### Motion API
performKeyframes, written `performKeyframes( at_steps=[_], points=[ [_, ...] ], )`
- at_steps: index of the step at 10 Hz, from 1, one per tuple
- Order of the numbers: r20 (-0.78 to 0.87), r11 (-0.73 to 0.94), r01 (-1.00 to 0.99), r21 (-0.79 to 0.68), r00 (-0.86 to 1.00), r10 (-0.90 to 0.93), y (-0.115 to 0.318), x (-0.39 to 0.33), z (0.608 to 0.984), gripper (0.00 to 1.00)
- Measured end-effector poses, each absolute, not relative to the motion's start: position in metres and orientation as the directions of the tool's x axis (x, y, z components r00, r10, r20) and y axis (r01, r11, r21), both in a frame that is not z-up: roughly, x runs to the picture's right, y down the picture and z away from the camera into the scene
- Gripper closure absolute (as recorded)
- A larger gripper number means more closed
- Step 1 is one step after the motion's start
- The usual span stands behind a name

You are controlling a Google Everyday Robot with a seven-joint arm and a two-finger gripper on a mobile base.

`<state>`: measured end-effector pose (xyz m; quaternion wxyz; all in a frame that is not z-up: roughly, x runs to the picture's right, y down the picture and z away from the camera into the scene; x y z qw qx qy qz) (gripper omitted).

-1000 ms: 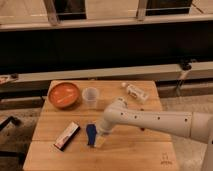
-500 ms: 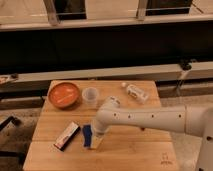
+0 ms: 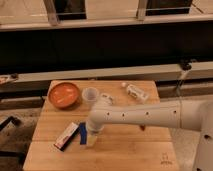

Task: Place the white sponge in the ceramic bowl

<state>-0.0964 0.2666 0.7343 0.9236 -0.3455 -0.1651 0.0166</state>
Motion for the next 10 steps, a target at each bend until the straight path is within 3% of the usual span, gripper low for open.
performKeyframes(
  at_steps=[4,10],
  points=[
    [0.299,0.795,0.087,-0.6,0.947,0.121,0.245,-0.13,0.719,1.0],
    [0.301,0.828,0.048,-0.558,0.942,0.148,0.227,-0.143,0.737,1.0]
  ],
)
